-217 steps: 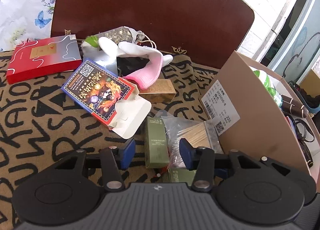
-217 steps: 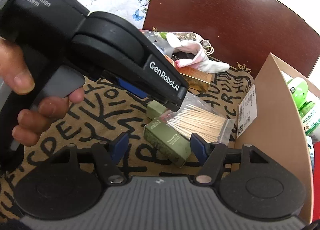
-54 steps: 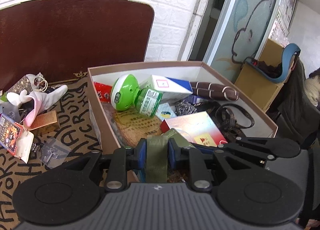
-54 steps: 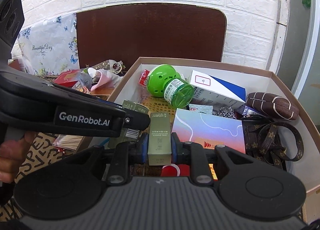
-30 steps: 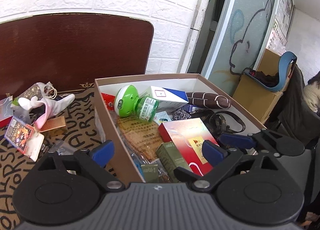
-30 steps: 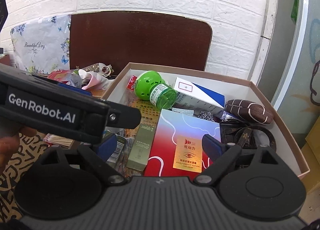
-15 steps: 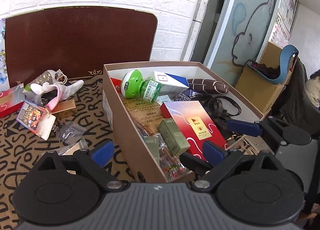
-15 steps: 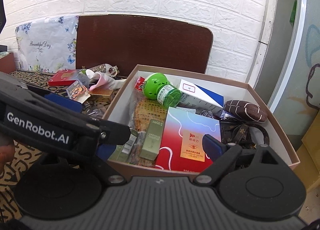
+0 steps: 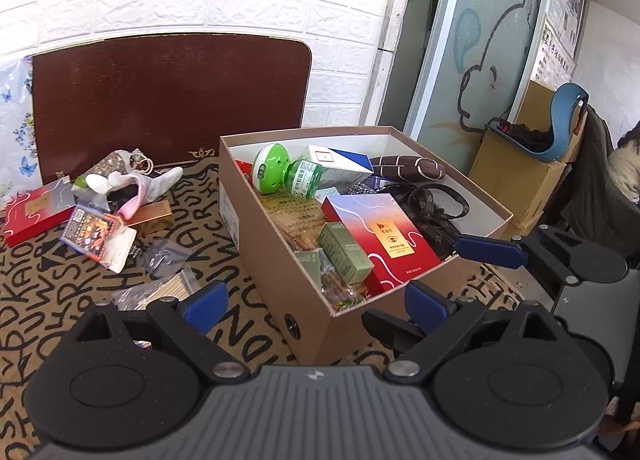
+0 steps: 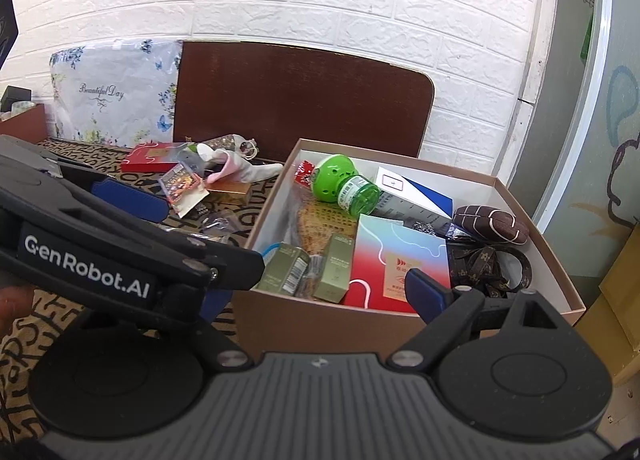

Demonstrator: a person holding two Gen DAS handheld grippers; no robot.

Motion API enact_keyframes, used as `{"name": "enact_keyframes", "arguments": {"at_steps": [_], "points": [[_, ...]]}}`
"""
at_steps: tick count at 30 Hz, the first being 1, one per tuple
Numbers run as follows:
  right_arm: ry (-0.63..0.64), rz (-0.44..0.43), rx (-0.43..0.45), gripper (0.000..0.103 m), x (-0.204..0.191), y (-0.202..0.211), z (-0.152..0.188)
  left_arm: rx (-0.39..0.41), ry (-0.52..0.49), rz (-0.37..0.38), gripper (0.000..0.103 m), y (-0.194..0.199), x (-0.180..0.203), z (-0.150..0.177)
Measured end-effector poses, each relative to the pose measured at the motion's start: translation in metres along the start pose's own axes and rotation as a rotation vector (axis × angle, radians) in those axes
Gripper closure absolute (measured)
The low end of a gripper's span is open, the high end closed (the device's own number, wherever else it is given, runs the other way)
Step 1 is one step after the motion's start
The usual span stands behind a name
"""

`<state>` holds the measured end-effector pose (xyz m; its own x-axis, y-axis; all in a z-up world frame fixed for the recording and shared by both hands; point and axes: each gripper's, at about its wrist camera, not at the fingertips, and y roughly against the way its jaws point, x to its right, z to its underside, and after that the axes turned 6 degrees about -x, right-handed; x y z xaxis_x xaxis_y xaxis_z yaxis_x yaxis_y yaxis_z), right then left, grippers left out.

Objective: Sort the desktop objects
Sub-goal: 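Withdraw the left tool from the box back over the table, then move the left tool down to the clear bag of toothpicks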

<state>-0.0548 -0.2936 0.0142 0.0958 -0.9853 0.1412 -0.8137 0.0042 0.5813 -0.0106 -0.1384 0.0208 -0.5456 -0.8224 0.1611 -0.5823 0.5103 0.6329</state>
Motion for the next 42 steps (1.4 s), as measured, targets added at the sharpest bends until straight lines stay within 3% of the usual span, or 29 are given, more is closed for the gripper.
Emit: {"name": "enact_keyframes", "arguments": {"at_steps": [14, 21, 29, 36, 39, 42], "points": [[0.096, -0.097, -0.012, 0.012, -0.058, 0.003, -0.003, 0.009, 0.055, -0.055, 0.005, 0.037, -0.046, 0.034], [0.167, -0.168, -0.026, 0.012, -0.094, -0.011, -0.008, -0.004, 0.142, -0.105, 0.005, 0.039, -0.087, 0.046], [0.217, -0.224, -0.077, 0.012, -0.126, -0.041, -0.008, -0.032, 0.227, -0.119, 0.006, 0.022, -0.126, 0.050], [0.221, -0.211, -0.118, 0.012, -0.145, -0.077, -0.006, -0.080, 0.248, -0.116, 0.009, -0.007, -0.147, 0.049], [0.218, -0.208, -0.126, 0.012, -0.149, -0.091, -0.006, -0.088, 0.251, -0.109, 0.014, -0.018, -0.157, 0.045], [0.203, -0.206, -0.141, 0.012, -0.151, -0.106, -0.007, -0.103, 0.267, -0.098, 0.026, -0.030, -0.168, 0.040]]}}
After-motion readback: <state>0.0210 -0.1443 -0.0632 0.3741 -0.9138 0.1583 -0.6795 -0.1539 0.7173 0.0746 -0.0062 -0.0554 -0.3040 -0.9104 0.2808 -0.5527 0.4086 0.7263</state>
